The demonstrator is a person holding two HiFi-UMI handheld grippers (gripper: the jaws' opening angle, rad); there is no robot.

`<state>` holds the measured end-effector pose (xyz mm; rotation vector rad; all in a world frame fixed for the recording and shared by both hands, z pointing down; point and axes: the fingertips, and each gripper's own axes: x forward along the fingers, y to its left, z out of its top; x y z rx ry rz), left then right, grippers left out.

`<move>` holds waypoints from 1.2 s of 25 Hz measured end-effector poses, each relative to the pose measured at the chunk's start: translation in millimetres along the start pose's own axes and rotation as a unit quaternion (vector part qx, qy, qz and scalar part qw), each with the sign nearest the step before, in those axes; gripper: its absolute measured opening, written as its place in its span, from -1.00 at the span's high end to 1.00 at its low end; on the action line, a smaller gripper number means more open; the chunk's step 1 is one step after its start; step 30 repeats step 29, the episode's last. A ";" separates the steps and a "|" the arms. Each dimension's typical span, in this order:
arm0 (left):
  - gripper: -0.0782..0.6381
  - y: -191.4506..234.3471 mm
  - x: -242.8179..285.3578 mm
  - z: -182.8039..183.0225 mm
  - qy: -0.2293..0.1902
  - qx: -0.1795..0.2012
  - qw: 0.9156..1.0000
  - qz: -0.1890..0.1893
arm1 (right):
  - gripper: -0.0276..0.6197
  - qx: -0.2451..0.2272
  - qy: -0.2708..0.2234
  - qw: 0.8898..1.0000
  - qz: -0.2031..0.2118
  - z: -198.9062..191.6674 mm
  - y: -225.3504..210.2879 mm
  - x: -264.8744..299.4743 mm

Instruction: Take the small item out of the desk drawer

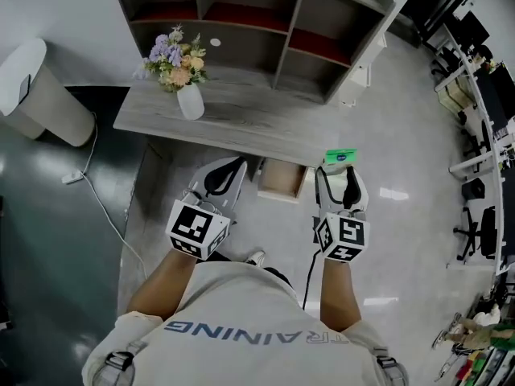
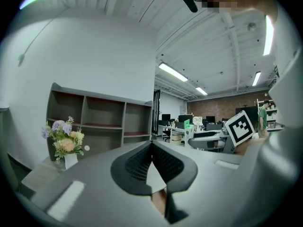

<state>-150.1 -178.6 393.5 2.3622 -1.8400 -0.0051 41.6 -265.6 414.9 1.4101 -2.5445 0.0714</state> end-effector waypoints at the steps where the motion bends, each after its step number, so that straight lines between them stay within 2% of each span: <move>1: 0.79 -3.2 -0.9 4.0 -0.005 0.002 1.000 -0.001 | -0.06 0.001 -0.010 1.000 0.002 10.5 -0.8 -4.9; 6: 0.79 -15.9 -2.2 17.6 -0.022 0.008 1.000 -0.004 | -0.06 0.002 -0.048 0.999 0.008 49.6 -4.5 -22.5; 10: 0.79 -22.3 -5.7 23.5 -0.031 0.013 0.999 -0.001 | -0.06 -0.004 -0.065 0.998 0.014 62.1 -3.6 -30.7; 17: 0.79 -26.5 -10.2 26.6 -0.034 0.013 0.999 0.008 | -0.06 -0.006 -0.077 0.997 0.027 68.7 -0.9 -33.4; 30: 0.79 -29.9 -14.7 25.0 -0.026 0.014 1.000 0.008 | -0.06 -0.003 -0.066 0.997 0.034 62.1 3.6 -32.8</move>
